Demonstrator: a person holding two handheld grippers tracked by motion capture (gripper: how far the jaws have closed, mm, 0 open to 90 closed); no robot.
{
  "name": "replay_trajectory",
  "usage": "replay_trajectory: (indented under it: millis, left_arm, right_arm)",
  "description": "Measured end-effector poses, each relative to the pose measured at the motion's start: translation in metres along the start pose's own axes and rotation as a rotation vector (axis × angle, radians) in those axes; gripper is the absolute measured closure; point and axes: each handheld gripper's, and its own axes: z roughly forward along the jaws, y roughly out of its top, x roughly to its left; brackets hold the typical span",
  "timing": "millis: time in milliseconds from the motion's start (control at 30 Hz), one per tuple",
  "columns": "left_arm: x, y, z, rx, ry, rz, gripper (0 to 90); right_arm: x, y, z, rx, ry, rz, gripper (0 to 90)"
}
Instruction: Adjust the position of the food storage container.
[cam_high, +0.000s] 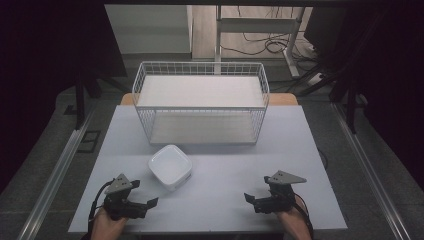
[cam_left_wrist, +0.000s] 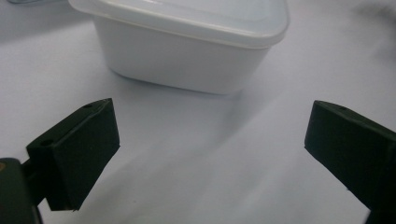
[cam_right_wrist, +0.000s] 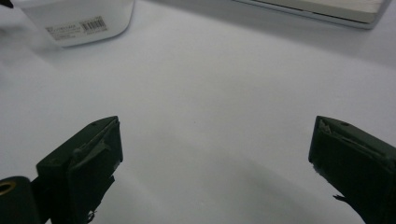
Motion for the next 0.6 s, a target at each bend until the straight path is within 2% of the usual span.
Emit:
replay_trajectory:
  millis: [167,267,433,600]
  left_arm:
    - [0.0029,-0.0002,-0.0003,-0.002,0.004,-0.003,2.7]
    - [0.0036,-0.0005,0.0005,0.004,0.018,0.007,2.7]
    - [0.0050,-0.0011,0.0016,0.013,0.036,0.020,1.5]
    - [0.0068,-0.0008,0.0007,0.000,0.027,0.002,1.2]
  right_arm:
    - [0.0017,-0.0016,0.0031,0.030,-0.040,-0.041,1.0]
    - [0.0001,-0.0013,0.0026,0.021,-0.042,-0.044,1.0]
    - [-0.0022,-0.0007,0.0014,0.035,-0.006,-0.022,1.4]
    - [-0.0018,0.0012,-0.0008,0.029,0.026,-0.019,1.6]
